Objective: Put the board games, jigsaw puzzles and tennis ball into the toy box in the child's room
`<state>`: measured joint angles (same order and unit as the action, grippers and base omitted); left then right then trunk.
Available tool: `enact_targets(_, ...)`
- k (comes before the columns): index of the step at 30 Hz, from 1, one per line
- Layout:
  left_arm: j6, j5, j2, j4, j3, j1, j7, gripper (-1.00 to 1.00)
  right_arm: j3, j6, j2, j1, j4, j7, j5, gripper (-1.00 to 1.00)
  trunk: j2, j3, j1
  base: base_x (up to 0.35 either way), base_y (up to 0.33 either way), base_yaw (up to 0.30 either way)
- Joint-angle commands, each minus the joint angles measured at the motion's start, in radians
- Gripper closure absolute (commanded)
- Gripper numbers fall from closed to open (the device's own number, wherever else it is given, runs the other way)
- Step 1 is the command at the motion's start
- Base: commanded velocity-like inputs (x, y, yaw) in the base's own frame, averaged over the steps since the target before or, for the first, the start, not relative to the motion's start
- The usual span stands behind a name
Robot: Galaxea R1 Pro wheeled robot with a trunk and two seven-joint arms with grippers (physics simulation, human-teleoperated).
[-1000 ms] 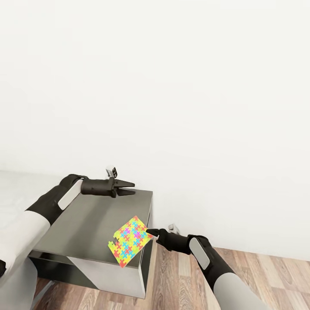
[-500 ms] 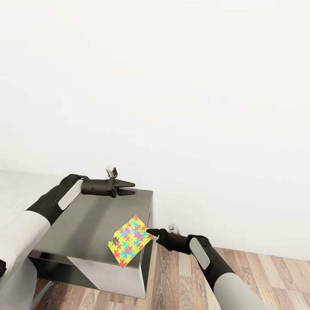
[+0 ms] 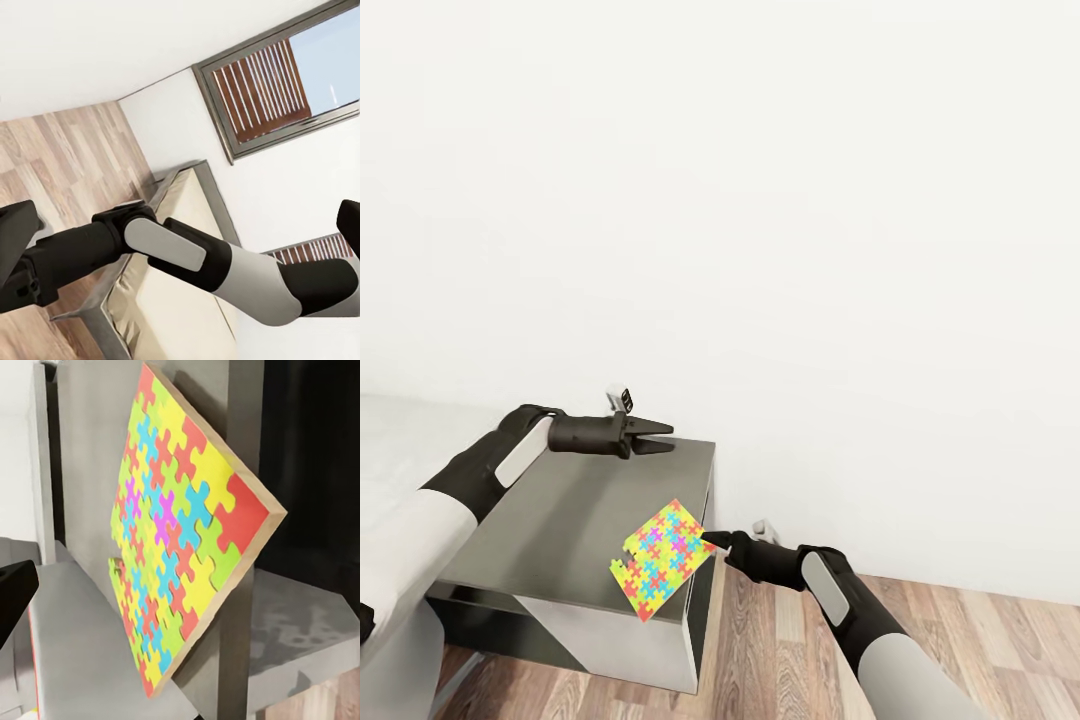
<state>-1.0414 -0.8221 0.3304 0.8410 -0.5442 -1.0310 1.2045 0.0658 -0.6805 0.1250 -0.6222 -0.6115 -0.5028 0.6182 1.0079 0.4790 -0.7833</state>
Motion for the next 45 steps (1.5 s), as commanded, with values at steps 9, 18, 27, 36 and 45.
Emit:
enact_targets(9,-0.006,-0.004,0.003,0.000,-0.005,-0.001,0.003,-1.00,0.008,0.055,0.002,-0.001,-0.001,-0.007,-0.005,-1.00,0.001,0.001,0.000,0.000,0.000,0.000)
enact_targets(18,-0.006,-0.005,0.003,0.000,-0.004,-0.001,0.003,-1.00,0.009,0.083,-0.003,-0.007,-0.002,-0.008,-0.012,-1.00,0.001,0.001,0.000,0.000,0.000,0.000)
enact_targets(27,-0.006,-0.005,0.000,0.000,-0.002,-0.001,0.003,-1.00,0.012,0.087,-0.001,-0.020,-0.002,-0.008,-0.013,-1.00,0.001,0.001,0.000,0.023,0.016,0.000)
enact_targets(36,-0.006,-0.004,0.000,0.000,-0.003,-0.001,0.003,-1.00,0.012,0.083,0.000,-0.021,-0.001,-0.007,-0.015,-1.00,0.001,0.001,0.000,0.033,0.023,0.000)
enact_targets(45,-0.006,-0.005,-0.001,0.000,-0.002,-0.001,0.003,-1.00,0.012,0.081,-0.002,-0.022,0.003,-0.006,-0.015,-1.00,0.022,0.011,-0.012,0.001,0.001,0.000)
